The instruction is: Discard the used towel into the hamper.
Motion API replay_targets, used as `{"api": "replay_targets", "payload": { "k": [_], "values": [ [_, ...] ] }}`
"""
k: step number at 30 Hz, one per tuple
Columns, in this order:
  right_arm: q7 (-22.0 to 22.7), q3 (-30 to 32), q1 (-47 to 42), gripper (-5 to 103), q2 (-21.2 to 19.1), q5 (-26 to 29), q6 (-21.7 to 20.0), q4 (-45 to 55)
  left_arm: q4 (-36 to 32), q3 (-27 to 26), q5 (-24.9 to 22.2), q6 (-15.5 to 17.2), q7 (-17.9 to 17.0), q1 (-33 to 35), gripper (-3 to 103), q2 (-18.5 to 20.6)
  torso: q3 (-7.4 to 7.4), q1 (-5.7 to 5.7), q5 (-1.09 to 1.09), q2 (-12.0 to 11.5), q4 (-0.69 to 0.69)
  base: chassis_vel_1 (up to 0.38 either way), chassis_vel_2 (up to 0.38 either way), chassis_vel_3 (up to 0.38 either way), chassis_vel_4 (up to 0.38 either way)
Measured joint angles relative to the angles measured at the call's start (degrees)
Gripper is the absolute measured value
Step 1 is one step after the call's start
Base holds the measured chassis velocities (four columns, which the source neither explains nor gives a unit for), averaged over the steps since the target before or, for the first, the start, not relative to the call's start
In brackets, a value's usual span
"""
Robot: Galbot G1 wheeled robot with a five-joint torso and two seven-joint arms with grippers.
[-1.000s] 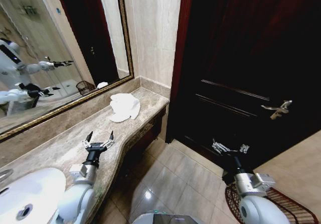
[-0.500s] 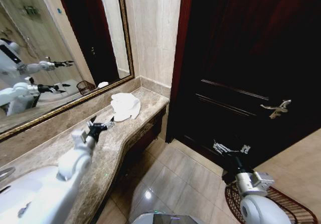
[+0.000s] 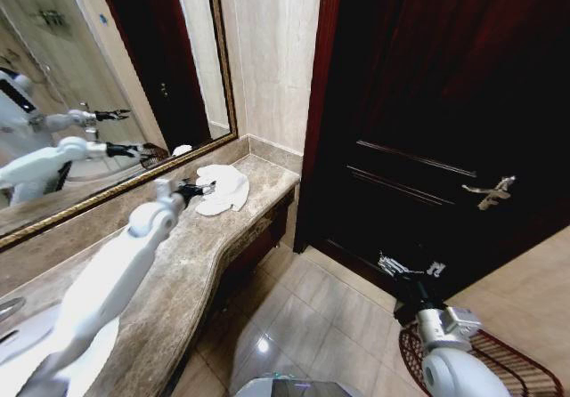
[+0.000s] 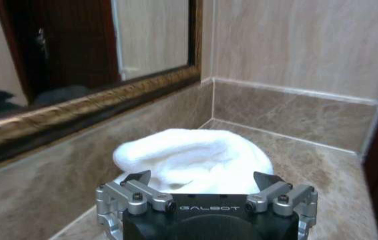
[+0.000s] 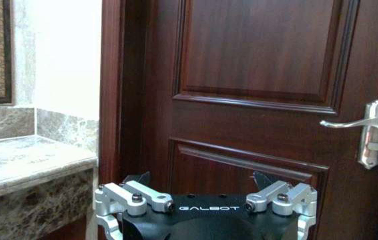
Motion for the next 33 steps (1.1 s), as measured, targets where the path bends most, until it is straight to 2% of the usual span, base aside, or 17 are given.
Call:
{"api": "replay_targets", "payload": {
  "k": [1,2,4,5,6,8,9,14,21,26,33],
  "values": [
    [0.0,0.0,0.0,100,0.0,0.0,0.0,0.0,0.0,0.0,0.0,0.0,0.0,0.0,100,0.0,0.0,0.0,0.0,0.0,0.0,0.0,0.0,0.0,0.0],
    [0.1,0.1,0.0,100,0.1,-0.1,0.1,-0.1,2.2,2.8,-1.3,1.5,-3.7,-3.2,100,-2.0,0.0,0.0,0.05,0.0,0.0,0.0,0.0,0.0,0.0],
    [0.2,0.2,0.0,100,0.1,-0.1,0.5,-0.4,5.6,6.6,-3.7,4.1,-10.1,-8.2,100,-6.0,0.01,0.0,-0.01,0.0,0.0,0.0,0.0,0.0,0.0],
    [0.2,0.2,0.0,100,0.1,-0.1,0.5,-0.4,5.6,6.6,-3.7,4.1,-10.1,-8.2,100,-6.0,0.01,0.0,-0.01,0.0,0.0,0.0,0.0,0.0,0.0],
    [0.2,0.2,0.0,100,0.1,-0.1,0.7,-0.6,7.5,8.4,-4.8,4.9,-13.1,-10.7,100,-7.9,0.0,0.0,0.04,0.0,-0.04,0.0,0.0,0.0,0.0],
    [0.3,0.3,0.1,100,0.1,-0.1,1.0,-1.1,11.3,10.7,-5.8,5.6,-16.6,-14.4,100,-11.6,0.0,0.0,0.03,0.0,-0.02,0.0,0.0,0.0,0.0],
    [0.3,0.3,0.1,100,0.1,-0.1,1.0,-1.1,11.3,10.7,-5.8,5.6,-16.6,-14.4,100,-11.6,0.0,0.0,0.03,0.0,-0.02,0.0,0.0,0.0,0.0],
    [0.3,0.4,0.3,100,-0.2,0.1,1.3,-1.9,19.6,12.2,-6.4,5.3,-23.2,-19.1,100,-17.7,0.0,0.0,0.01,0.0,-0.02,0.0,0.0,0.0,0.0],
    [0.3,0.7,0.9,100,-1.7,0.9,1.4,-3.2,26.0,11.9,-5.5,3.9,-27.2,-20.8,100,-20.2,-0.01,-0.01,0.01,0.0,0.01,0.0,0.0,0.0,0.0],
    [0.2,0.7,1.1,100,-1.9,1.0,1.6,-3.9,26.5,11.4,-5.4,3.6,-28.3,-20.0,100,-20.2,-0.01,-0.01,0.01,0.0,0.0,0.0,0.0,0.0,0.0],
    [0.1,0.9,1.2,100,-2.3,1.1,2.2,-4.5,30.7,10.7,-5.5,2.4,-29.1,-19.8,100,-20.8,-0.01,-0.01,0.01,0.0,-0.02,0.0,0.0,0.0,0.0]
  ]
}}
